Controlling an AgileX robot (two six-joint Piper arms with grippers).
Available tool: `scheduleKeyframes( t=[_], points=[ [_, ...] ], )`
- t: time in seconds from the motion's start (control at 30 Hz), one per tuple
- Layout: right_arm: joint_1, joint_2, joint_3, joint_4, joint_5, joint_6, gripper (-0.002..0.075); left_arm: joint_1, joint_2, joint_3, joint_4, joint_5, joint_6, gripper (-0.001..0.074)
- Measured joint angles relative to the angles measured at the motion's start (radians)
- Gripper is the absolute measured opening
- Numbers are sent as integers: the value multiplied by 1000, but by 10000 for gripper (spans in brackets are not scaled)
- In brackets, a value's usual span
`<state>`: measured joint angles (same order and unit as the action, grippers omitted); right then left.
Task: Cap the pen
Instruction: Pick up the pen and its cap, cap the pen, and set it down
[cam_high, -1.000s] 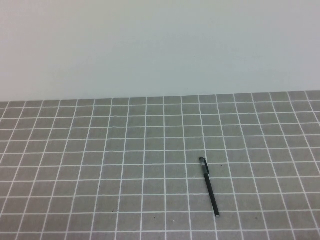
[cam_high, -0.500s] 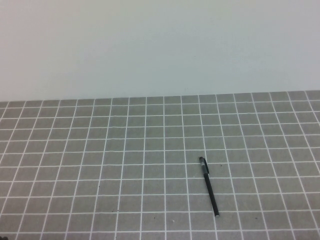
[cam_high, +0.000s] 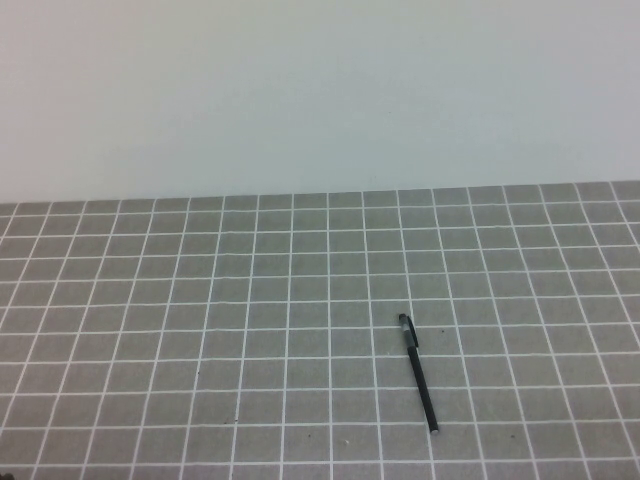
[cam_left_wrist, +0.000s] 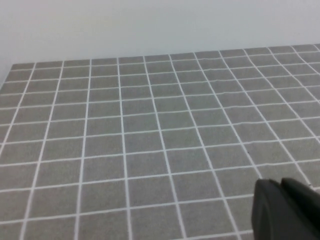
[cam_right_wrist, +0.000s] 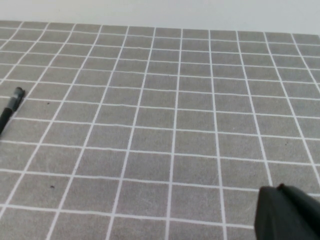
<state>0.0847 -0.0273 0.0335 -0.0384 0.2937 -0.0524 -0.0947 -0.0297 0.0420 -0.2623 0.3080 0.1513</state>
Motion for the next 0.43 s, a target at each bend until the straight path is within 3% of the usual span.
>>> scheduleKeyframes(
  t=[0.13,0.43],
  points=[
    [0,0,0,0,0,0,-3,41,0,0,0,0,0,1],
    [0,0,0,0,0,0,-3,37,0,0,0,0,0,1]
  ],
)
